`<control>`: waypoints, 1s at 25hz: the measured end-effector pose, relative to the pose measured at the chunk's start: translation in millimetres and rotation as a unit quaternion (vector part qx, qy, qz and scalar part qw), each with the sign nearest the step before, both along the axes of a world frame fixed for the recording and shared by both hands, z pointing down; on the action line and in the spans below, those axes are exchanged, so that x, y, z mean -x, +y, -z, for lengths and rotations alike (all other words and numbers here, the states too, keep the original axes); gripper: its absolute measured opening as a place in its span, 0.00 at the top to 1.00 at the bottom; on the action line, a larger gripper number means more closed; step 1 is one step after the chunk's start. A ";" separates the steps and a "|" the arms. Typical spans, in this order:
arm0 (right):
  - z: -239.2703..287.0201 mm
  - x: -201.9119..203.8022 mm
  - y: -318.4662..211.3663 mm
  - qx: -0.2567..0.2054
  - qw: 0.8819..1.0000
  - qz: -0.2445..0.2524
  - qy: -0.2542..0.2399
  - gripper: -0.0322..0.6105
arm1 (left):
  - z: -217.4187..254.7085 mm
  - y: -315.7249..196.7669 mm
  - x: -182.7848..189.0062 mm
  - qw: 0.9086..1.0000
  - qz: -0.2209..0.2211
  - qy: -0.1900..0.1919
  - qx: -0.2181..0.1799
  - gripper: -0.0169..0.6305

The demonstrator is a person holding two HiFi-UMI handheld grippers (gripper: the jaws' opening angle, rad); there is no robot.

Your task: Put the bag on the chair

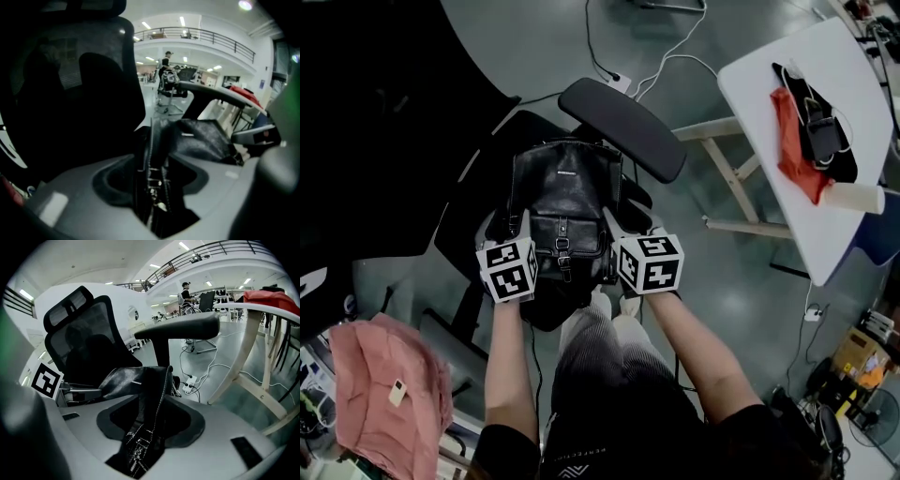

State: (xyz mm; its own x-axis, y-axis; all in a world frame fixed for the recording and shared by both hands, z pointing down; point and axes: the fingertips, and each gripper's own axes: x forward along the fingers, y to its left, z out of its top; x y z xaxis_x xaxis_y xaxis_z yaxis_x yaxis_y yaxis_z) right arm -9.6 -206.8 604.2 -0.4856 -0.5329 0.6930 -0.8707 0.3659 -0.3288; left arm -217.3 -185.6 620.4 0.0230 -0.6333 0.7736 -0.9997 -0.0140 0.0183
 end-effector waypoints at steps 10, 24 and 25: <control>21.3 -10.8 16.4 -0.007 1.000 0.007 -0.014 0.73 | 32.1 22.7 -19.1 1.000 0.001 0.021 -0.019 0.69; 48.0 -28.0 44.3 -0.009 0.999 0.028 -0.025 0.85 | 71.0 61.7 -41.9 0.998 0.019 0.035 -0.043 0.91; 49.4 -28.8 45.9 -0.009 0.999 0.029 -0.025 0.85 | 72.5 63.9 -43.6 0.998 0.018 0.037 -0.043 0.92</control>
